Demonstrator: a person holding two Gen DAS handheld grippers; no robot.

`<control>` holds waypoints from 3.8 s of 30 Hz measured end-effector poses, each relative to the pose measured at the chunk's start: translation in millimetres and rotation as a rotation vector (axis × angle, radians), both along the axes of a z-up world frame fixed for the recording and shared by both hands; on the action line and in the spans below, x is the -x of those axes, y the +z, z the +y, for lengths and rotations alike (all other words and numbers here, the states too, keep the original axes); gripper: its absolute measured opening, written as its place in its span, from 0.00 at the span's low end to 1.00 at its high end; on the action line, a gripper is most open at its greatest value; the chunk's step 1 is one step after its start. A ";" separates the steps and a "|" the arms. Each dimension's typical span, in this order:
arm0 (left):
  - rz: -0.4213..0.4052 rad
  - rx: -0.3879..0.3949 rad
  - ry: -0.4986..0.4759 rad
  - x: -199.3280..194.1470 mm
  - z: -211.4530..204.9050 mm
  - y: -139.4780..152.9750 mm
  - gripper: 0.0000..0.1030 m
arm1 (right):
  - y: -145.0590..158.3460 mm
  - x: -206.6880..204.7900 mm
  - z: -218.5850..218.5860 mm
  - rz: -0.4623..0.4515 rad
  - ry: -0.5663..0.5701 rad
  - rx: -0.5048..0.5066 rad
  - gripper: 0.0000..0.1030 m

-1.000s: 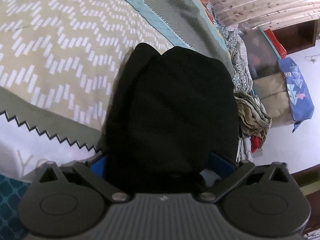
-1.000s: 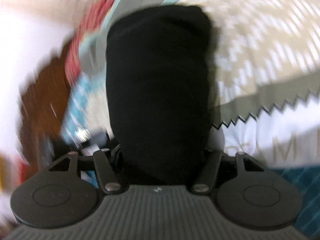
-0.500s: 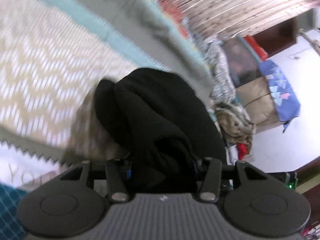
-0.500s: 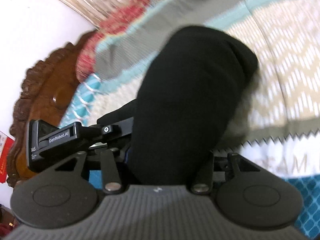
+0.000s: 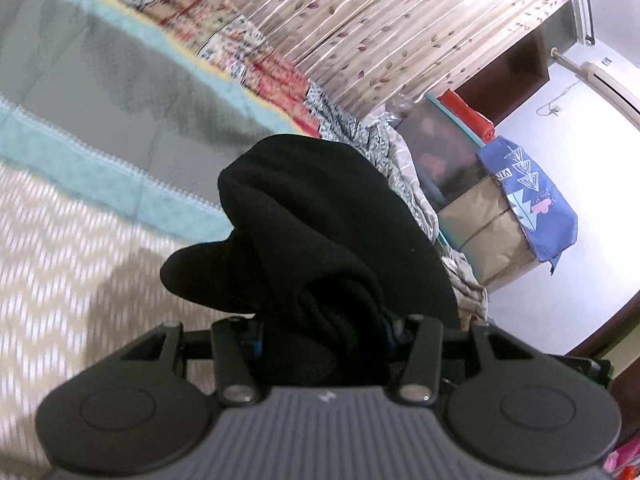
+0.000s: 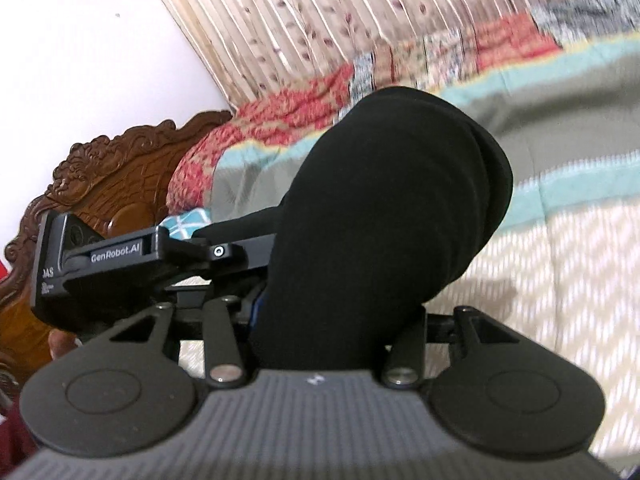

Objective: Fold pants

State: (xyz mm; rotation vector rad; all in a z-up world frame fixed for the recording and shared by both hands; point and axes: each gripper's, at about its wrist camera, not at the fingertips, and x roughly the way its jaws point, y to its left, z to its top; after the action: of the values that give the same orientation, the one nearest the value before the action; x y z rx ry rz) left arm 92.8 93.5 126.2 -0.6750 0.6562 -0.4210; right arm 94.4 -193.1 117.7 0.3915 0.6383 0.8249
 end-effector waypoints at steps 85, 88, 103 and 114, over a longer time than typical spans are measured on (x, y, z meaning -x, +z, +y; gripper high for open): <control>0.115 -0.928 0.469 152.5 -76.4 14.4 1.00 | 5.4 161.7 0.5 0.130 -0.303 0.141 1.00; 0.108 -0.957 0.481 153.0 -79.3 14.4 1.00 | 6.0 162.3 -0.7 0.128 -0.305 0.139 1.00; 0.129 -1.020 0.455 149.2 -85.2 7.7 1.00 | 2.4 158.8 -8.7 0.151 -0.309 0.121 1.00; 0.056 -1.038 0.500 156.2 -87.9 17.3 1.00 | -0.3 157.4 -9.7 0.164 -0.309 0.119 1.00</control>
State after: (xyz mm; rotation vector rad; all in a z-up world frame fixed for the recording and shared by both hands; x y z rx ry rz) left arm -63.3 5.6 143.5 0.1573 0.6327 0.4086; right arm -62.9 -202.7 117.4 0.4396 0.7535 0.4615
